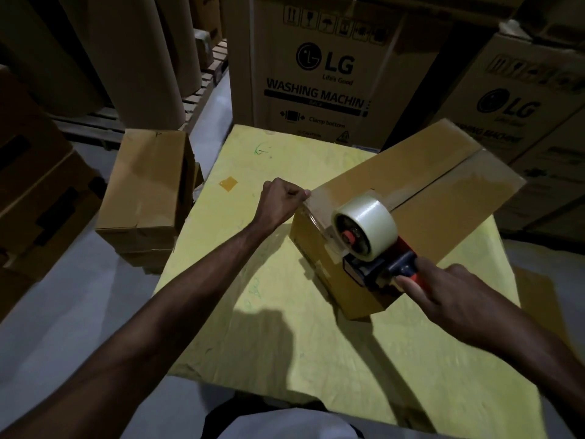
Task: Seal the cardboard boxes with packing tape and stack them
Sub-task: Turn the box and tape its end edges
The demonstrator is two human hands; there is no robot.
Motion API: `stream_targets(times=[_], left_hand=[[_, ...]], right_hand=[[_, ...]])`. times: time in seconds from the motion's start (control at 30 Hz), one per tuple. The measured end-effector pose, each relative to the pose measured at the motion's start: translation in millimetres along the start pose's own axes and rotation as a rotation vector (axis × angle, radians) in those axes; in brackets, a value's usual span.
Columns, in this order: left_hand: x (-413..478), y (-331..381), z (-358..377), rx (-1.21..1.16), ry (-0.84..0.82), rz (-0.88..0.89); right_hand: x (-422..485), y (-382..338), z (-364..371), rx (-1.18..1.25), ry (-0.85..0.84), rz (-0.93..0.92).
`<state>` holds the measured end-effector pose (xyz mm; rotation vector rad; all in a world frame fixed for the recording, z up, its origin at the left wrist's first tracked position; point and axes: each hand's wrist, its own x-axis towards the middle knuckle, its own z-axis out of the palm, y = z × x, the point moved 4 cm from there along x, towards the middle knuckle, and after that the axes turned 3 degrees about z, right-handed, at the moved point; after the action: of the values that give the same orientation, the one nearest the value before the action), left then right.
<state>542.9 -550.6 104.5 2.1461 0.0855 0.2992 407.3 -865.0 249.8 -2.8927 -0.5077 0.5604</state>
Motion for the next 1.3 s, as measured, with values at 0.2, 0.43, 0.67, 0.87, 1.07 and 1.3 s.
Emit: stream_targets(times=[0.2,0.43,0.67,0.87,1.07,1.3], left_hand=[[-15.1,11.4,1.7,0.021,0.071,0.058],[-70.5,34.2,41.3,0.525,-0.149,0.354],[-95.1,39.9,54.9,0.4,-0.217,0.59],[-91.3,51.8,46.2,0.438,-0.264,0.521],[-94.1,53.7,46.6,0.529,-0.313,0.462],[-93.5,56.0,40.9,0.583,-0.348,0.39]], right_hand=[[-16.2,3.6,7.2,-0.019,0.055,0.011],[-23.7,-2.1,16.7,0.039,0.048,0.073],[-26.7,-2.9,21.0,0.021,0.046,0.091],[-30.0,-12.3,18.2,-0.05,0.038,0.089],[-43.5,-9.8,14.1,-0.082,0.031,0.073],[-88.8,16.7,18.9,-0.063,0.008,0.114]])
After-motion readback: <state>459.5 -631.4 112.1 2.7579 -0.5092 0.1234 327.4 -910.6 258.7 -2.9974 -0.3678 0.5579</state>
